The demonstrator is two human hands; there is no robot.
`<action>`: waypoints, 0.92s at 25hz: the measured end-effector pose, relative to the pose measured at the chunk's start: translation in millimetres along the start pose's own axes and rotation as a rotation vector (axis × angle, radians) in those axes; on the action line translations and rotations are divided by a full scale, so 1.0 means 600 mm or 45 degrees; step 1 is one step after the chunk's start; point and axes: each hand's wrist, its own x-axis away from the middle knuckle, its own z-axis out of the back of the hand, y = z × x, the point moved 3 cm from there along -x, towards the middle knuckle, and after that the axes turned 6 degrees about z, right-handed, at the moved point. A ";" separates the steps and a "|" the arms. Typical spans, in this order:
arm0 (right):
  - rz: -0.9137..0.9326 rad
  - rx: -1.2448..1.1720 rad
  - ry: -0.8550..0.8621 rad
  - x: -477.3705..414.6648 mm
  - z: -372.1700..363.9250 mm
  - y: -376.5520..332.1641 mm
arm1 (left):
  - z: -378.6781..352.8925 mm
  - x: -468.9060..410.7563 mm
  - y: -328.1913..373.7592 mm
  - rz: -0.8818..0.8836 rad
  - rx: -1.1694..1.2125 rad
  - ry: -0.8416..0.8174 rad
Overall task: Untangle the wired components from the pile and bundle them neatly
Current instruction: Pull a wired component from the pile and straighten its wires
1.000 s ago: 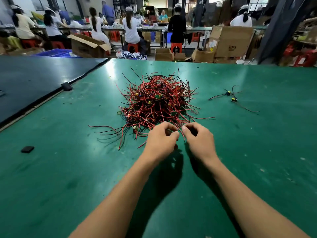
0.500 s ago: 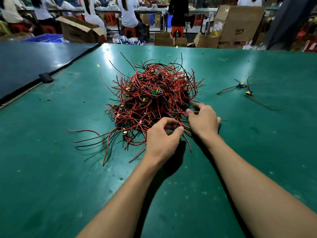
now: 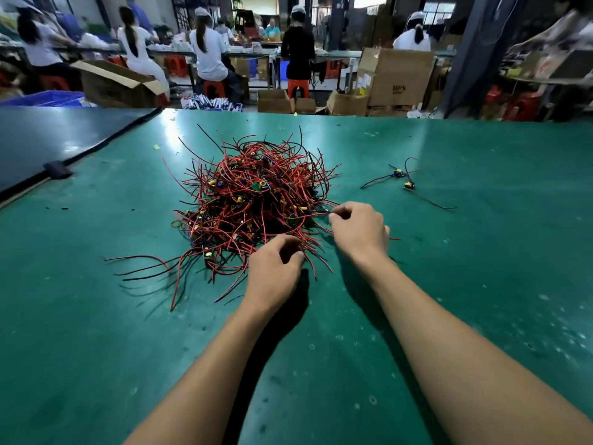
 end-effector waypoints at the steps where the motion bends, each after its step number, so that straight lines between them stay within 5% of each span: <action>1: 0.001 -0.067 0.037 0.003 0.016 -0.005 | 0.001 0.005 0.002 -0.006 -0.002 -0.010; 6: 0.031 -0.728 0.181 0.044 0.048 -0.037 | 0.009 0.029 0.008 0.023 0.280 0.019; 13: 0.330 -0.889 -0.323 0.155 0.021 -0.019 | 0.003 0.033 0.014 0.594 1.270 -0.265; 20: 0.214 -1.045 -0.554 0.153 0.019 0.024 | 0.009 0.023 -0.007 0.653 1.194 -0.399; 23: 0.288 -0.870 -0.514 0.151 0.024 0.027 | 0.010 0.023 -0.011 0.678 1.211 -0.382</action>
